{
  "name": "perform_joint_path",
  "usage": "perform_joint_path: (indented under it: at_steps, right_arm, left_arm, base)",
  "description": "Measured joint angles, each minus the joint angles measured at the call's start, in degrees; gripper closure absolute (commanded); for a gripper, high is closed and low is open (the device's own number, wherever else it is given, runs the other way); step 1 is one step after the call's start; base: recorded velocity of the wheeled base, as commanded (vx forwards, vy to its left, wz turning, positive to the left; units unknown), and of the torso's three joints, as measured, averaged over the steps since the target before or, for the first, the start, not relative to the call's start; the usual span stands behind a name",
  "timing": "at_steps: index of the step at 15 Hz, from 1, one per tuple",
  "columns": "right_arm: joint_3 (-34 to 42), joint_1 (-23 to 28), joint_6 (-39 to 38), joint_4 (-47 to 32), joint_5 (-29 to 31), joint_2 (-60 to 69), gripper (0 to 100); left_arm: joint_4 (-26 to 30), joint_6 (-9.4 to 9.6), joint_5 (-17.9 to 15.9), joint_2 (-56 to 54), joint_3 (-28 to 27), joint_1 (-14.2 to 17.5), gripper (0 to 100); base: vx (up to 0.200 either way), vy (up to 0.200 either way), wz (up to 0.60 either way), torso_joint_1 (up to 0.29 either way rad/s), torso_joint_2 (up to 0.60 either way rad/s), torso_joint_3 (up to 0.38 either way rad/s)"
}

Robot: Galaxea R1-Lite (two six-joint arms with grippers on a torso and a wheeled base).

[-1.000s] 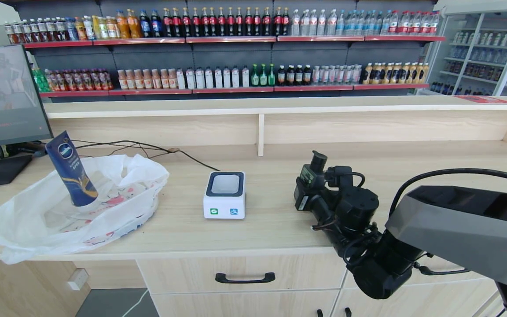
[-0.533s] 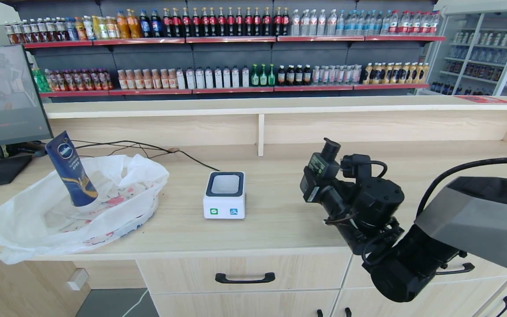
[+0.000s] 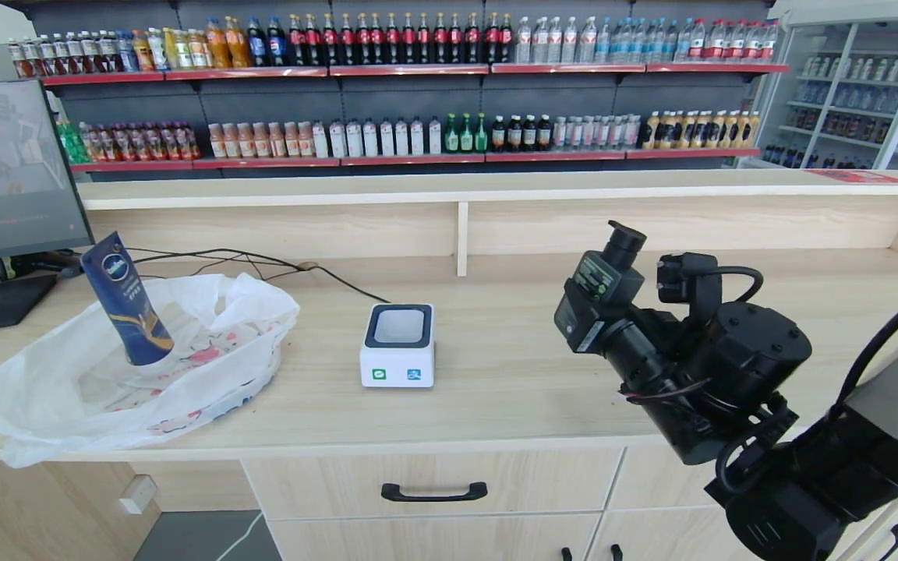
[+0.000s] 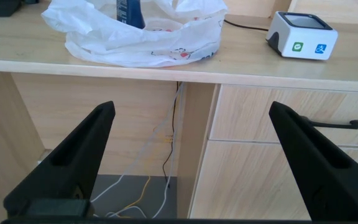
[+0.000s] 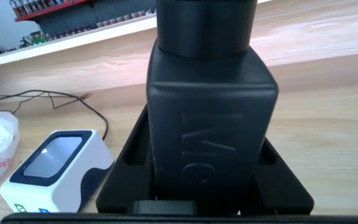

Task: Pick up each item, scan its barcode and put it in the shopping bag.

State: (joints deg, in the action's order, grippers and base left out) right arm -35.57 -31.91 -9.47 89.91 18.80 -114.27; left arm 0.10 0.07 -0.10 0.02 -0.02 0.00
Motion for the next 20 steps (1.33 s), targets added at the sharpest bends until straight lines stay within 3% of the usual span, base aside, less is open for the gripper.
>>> perform_joint_path:
  at_steps: [15,20]
  right_arm:
    - [8.9,-7.78,0.78,0.04,0.02,11.57,100]
    - [8.7,-13.23,-4.07,0.01,-2.62,11.89,100]
  left_arm:
    - [0.0,0.02,0.0,0.0,0.0,0.0,0]
    - [0.0,0.02,0.0,0.0,0.0,0.0,0]
  base:
    - [0.0,0.0,0.0,0.0,0.0,0.0]
    - [0.0,0.0,0.0,0.0,0.0,0.0]
